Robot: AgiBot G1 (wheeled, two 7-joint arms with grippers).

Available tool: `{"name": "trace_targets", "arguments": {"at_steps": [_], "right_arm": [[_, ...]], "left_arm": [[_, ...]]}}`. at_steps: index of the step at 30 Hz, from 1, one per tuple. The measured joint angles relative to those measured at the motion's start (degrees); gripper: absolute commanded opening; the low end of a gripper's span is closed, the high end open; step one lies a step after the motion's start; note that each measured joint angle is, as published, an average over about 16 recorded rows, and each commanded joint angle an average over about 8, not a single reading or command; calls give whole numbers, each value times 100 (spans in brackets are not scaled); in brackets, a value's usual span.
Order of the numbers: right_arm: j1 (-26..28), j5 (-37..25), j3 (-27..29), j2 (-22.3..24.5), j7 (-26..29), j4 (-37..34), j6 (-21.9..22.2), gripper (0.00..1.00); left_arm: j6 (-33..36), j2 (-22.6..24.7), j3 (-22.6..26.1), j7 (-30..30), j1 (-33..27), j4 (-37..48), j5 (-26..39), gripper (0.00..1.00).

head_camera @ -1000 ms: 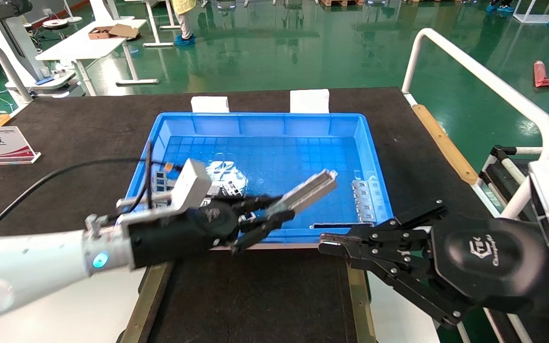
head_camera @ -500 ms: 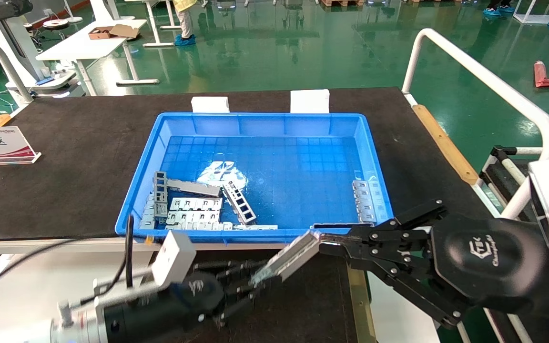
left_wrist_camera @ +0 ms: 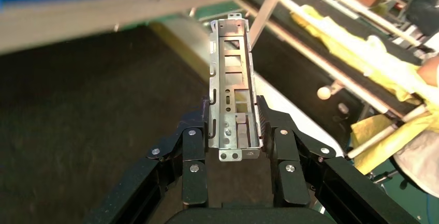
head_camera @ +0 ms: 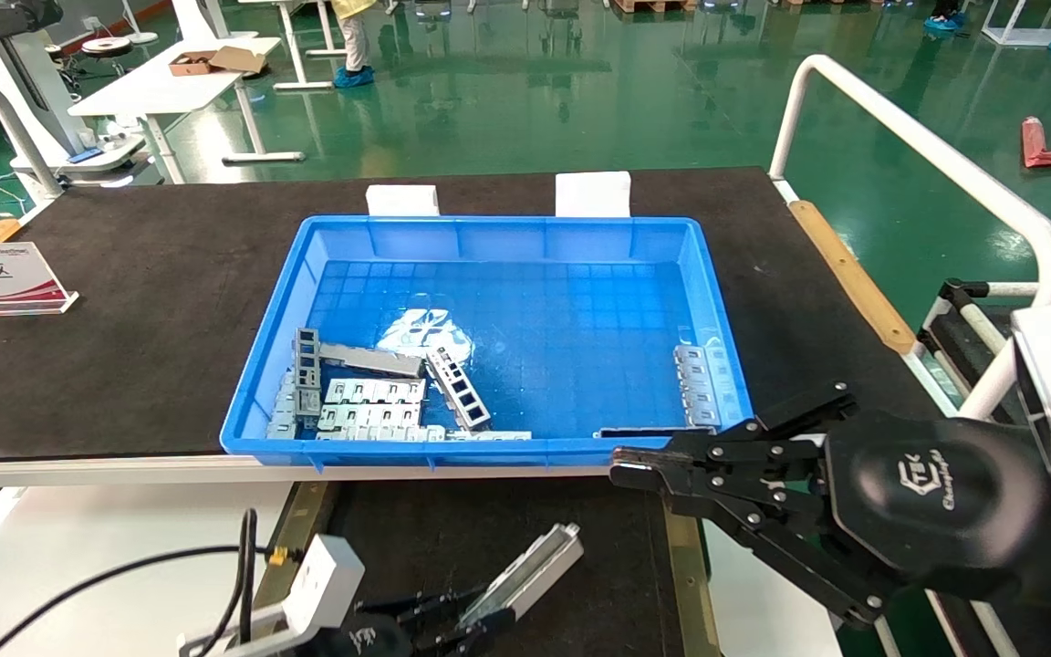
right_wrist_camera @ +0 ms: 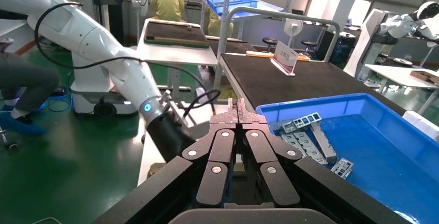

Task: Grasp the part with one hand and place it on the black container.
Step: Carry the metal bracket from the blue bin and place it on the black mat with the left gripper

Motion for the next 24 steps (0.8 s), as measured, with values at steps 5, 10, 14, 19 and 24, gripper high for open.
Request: {"name": "trace_targets", "arguments": {"at_steps": [5, 10, 14, 19, 24], "right_arm": [[0, 0, 0, 0, 0, 0, 0, 0], [0, 0, 0, 0, 0, 0, 0, 0], [0, 0, 0, 0, 0, 0, 0, 0], [0, 0, 0, 0, 0, 0, 0, 0], [0, 0, 0, 0, 0, 0, 0, 0]], "left_arm": [[-491, 195, 108, -137, 203, 75, -42, 0], [-1169, 533, 175, -301, 370, 188, -110, 0], [-1773, 897, 148, -381, 487, 305, -169, 0], [-2515, 1443, -12, -420, 621, 494, -235, 0], [-3053, 2006, -301, -410, 727, 724, -255, 0]]}}
